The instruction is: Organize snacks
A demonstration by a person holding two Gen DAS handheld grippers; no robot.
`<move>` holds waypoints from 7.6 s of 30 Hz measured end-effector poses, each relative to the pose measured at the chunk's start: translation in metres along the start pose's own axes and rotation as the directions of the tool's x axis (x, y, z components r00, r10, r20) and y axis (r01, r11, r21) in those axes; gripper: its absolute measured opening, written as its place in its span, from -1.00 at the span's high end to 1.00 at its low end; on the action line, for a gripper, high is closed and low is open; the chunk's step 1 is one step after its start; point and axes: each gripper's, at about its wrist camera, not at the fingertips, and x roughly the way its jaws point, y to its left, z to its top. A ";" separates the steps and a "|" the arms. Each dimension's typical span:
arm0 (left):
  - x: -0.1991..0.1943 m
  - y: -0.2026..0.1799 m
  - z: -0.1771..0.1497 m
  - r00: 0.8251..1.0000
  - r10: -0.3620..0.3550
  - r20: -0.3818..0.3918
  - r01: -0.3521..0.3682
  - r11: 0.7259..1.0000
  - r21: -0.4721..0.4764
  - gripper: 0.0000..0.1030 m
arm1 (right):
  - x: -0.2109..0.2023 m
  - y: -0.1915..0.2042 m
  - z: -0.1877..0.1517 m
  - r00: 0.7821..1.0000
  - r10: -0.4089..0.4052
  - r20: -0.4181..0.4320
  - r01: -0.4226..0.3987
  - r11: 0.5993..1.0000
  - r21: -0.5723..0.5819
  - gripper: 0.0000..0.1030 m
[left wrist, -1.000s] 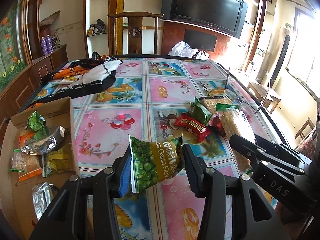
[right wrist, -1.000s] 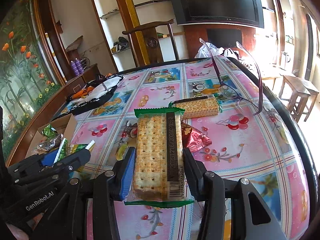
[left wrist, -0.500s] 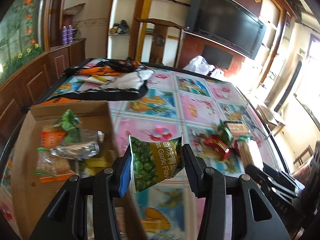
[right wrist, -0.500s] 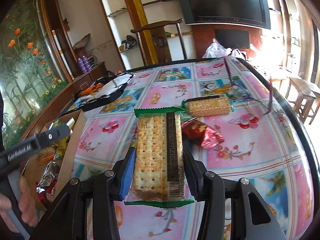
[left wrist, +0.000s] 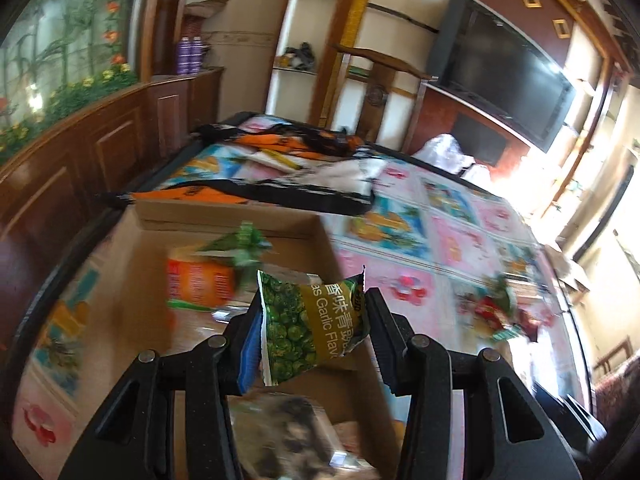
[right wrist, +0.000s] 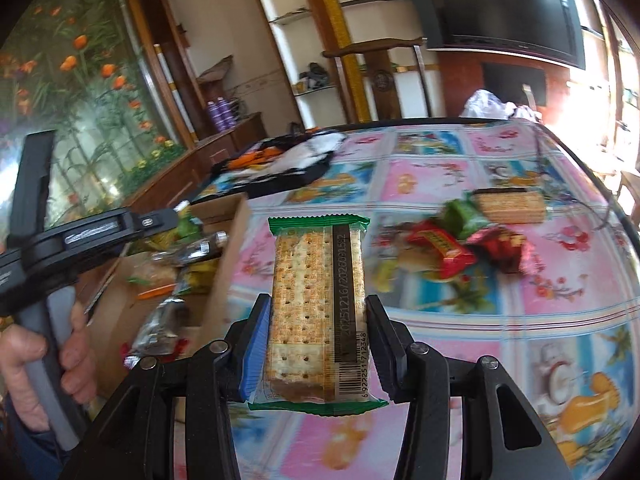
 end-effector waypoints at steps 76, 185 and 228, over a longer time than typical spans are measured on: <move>-0.003 0.038 0.005 0.982 0.184 0.050 -0.186 0.982 0.035 -0.14 | 0.049 0.122 -0.018 0.980 0.181 -0.077 -0.193 0.963 -0.188 -0.05; -0.099 -0.015 -0.112 0.878 0.328 0.349 -0.382 0.919 0.097 -1.00 | -0.055 0.035 -0.036 0.978 -0.023 0.208 0.070 0.973 -0.220 -0.99; -0.093 -0.005 -0.110 0.883 0.353 0.309 -0.392 0.917 0.072 -1.00 | -0.051 0.043 -0.040 0.976 -0.011 0.215 0.074 0.956 -0.286 -0.99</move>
